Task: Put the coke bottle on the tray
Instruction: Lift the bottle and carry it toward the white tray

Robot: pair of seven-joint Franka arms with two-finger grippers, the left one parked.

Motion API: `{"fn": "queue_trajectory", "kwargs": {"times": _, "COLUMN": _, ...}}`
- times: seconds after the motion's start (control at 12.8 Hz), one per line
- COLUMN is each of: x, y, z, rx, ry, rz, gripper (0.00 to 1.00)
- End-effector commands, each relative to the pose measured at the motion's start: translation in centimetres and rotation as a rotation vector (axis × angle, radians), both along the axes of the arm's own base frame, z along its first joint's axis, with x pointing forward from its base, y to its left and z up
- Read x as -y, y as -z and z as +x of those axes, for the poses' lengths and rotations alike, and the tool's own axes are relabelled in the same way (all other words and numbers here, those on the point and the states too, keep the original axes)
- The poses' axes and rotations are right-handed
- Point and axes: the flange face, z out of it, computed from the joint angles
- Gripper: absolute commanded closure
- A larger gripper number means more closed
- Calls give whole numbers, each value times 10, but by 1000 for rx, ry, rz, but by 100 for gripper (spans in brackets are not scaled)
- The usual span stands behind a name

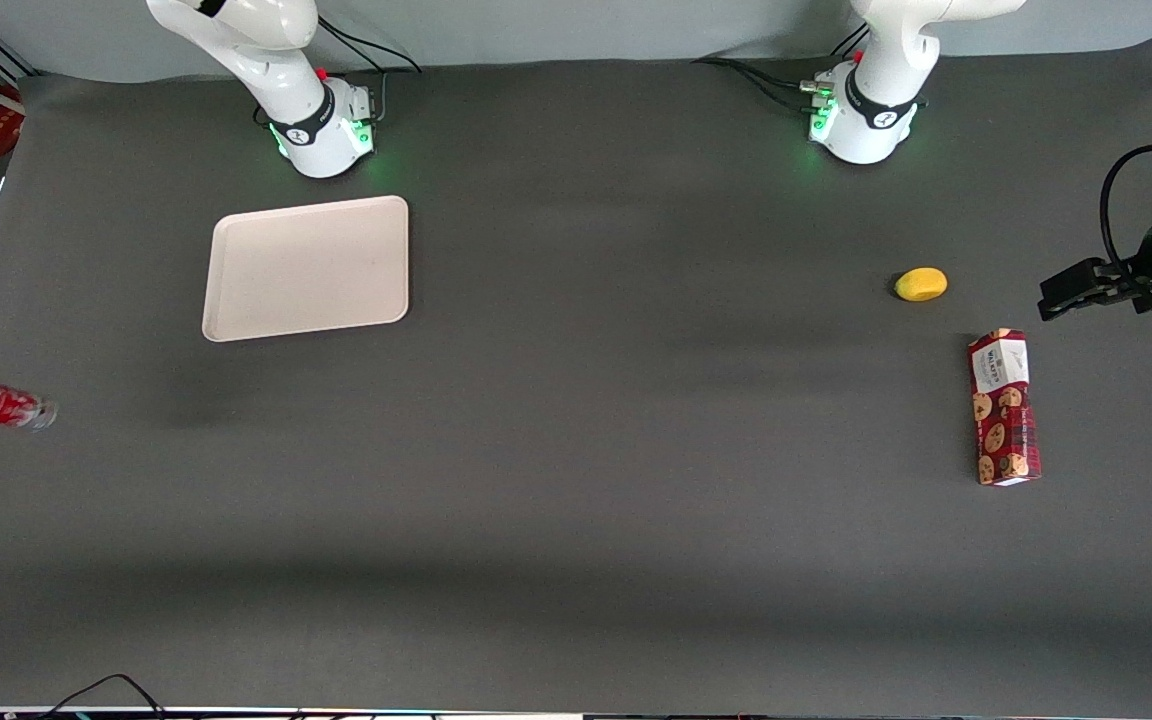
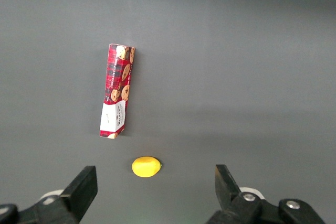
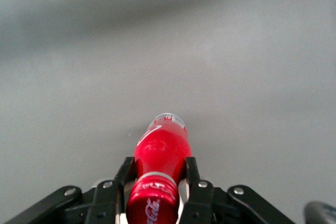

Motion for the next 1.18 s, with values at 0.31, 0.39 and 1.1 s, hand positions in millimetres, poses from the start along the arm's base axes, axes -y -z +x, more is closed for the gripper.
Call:
{"fn": "queue_trajectory", "kwargs": {"times": 0.31, "x": -123, "y": 38, "z": -124, "rx": 34, "ry": 10, "rz": -41, "gripper": 100}}
{"fn": "queue_trajectory", "kwargs": {"times": 0.39, "x": -132, "y": 50, "z": -133, "rx": 31, "ry": 18, "rz": -62, "gripper": 100}}
{"fn": "queue_trajectory", "kwargs": {"times": 1.1, "x": -140, "y": 157, "z": -193, "rx": -79, "ry": 8, "rz": -93, "gripper": 100}}
